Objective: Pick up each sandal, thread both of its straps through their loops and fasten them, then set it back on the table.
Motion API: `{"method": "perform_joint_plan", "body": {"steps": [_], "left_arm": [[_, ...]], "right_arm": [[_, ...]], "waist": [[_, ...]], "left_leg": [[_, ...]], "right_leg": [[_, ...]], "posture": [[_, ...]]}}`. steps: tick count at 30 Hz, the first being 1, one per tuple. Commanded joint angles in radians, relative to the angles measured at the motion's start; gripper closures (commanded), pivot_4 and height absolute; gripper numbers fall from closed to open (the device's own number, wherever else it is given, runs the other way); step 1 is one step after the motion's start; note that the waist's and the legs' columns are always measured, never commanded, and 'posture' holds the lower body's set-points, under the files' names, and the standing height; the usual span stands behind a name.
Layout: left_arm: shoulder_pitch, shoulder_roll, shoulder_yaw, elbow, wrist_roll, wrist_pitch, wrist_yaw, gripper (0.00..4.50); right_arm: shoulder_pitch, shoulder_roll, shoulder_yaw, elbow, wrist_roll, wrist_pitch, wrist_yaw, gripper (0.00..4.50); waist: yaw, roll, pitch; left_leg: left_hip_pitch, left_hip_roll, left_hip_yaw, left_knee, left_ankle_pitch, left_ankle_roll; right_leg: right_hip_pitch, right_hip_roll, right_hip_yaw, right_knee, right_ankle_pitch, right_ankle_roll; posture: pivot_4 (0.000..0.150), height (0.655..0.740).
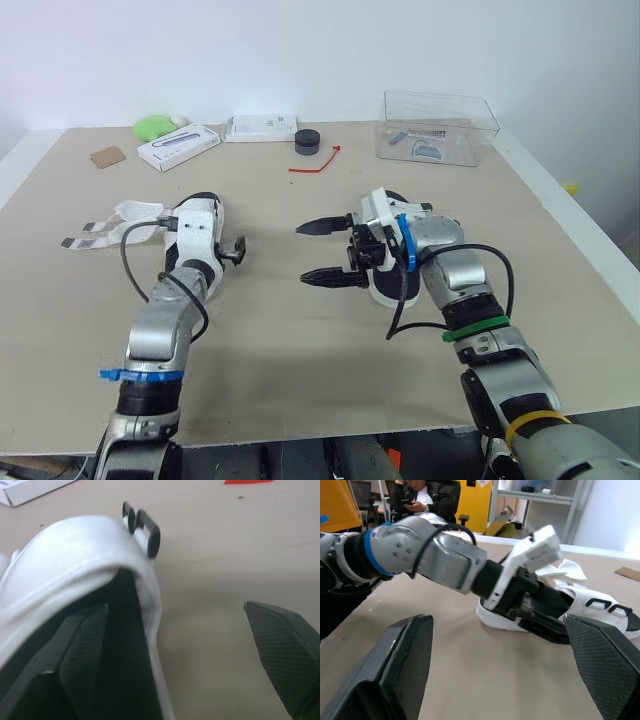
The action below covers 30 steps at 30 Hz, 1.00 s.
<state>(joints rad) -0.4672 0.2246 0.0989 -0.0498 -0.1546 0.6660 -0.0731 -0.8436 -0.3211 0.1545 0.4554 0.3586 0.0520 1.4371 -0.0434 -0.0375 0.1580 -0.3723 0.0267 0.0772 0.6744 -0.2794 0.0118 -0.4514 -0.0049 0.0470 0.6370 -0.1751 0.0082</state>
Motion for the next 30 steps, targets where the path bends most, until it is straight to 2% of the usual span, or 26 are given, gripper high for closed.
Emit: {"method": "perform_joint_plan", "body": {"steps": [1, 5, 6, 8, 15, 21, 25, 27, 30], "left_arm": [[-0.066, 0.028, 0.008, 0.091, 0.023, -0.054, -0.014, 0.0], [-0.117, 0.038, -0.002, 0.185, 0.029, -0.1, -0.036, 0.0], [-0.121, 0.037, 0.0, 0.195, 0.025, -0.107, -0.042, 0.52], [-0.122, 0.039, -0.005, 0.205, 0.025, -0.123, -0.057, 1.12], [-0.112, 0.04, -0.002, 0.213, 0.028, -0.143, -0.071, 4.47], [-0.051, 0.084, -0.008, 0.12, 0.007, -0.182, -0.166, 4.47], [0.115, 0.203, -0.084, -0.106, -0.012, -0.243, -0.373, 4.47], [0.245, 0.299, -0.111, -0.239, -0.041, -0.318, -0.526, 4.47], [0.381, 0.398, -0.117, -0.346, -0.08, -0.407, -0.681, 4.47]], "right_arm": [[-0.007, 0.001, -0.031, -0.061, 0.029, 0.058, -0.037, 0.02], [-0.02, 0.004, -0.064, -0.079, 0.037, 0.243, -0.202, 0.02], [-0.028, 0.01, -0.082, -0.075, 0.046, 0.277, -0.243, 0.0], [-0.032, 0.01, -0.094, -0.084, 0.049, 0.305, -0.276, 0.0], [-0.023, -0.002, -0.08, -0.102, 0.026, 0.309, -0.29, 0.0], [-0.02, -0.003, -0.069, -0.103, 0.013, 0.289, -0.276, 0.0], [-0.024, -0.018, -0.077, -0.109, 0.016, 0.29, -0.258, 0.0], [-0.025, -0.035, -0.085, -0.112, 0.022, 0.293, -0.245, 0.0], [-0.02, -0.059, -0.091, -0.116, 0.024, 0.294, -0.227, 0.0]], "waist": [[0.0, 0.0, 0.0], [-0.001, 0.0, 0.0], [0.0, 0.0, 0.0], [0.0, 0.0, 0.0], [0.0, 0.0, 0.0], [-0.002, 0.0, 0.0], [-0.005, 0.0, 0.0], [-0.004, 0.0, 0.0], [-0.003, 0.0, 0.0]], "left_leg": [[0.0, 0.0, 0.0, 0.0, 0.0, 0.0], [0.0, 0.0, 0.0, 0.0, 0.0, 0.0], [0.0, 0.0, 0.0, 0.0, 0.0, 0.0], [-0.001, 0.0, 0.0, 0.0, 0.001, -0.001], [-0.001, 0.0, 0.0, 0.0, 0.001, -0.001], [-0.001, 0.0, 0.0, 0.0, 0.001, -0.001], [-0.003, 0.001, 0.001, -0.001, 0.0, -0.002], [-0.004, 0.002, 0.002, -0.002, 0.0, -0.003], [-0.005, 0.004, 0.002, -0.002, -0.002, -0.004]], "right_leg": [[0.0, 0.0, 0.0, 0.0, 0.0, 0.0], [-0.001, -0.001, 0.0, 0.0, 0.0, 0.0], [-0.001, -0.001, 0.0, 0.001, 0.0, 0.0], [-0.001, -0.003, 0.0, 0.001, 0.0, 0.0], [-0.001, -0.001, 0.0, 0.001, 0.0, 0.0], [-0.002, -0.001, 0.0, 0.001, 0.0, 0.0], [-0.005, -0.001, 0.001, 0.0, 0.0, 0.0], [-0.007, -0.002, 0.001, 0.001, 0.0, -0.002], [-0.008, -0.002, 0.001, 0.0, -0.001, -0.003]], "posture": [[0.15, 0.74], [0.15, 0.74], [0.15, 0.74], [0.15, 0.74], [0.15, 0.74], [0.15, 0.74], [0.15, 0.74], [0.15, 0.74], [0.15, 0.74]]}}
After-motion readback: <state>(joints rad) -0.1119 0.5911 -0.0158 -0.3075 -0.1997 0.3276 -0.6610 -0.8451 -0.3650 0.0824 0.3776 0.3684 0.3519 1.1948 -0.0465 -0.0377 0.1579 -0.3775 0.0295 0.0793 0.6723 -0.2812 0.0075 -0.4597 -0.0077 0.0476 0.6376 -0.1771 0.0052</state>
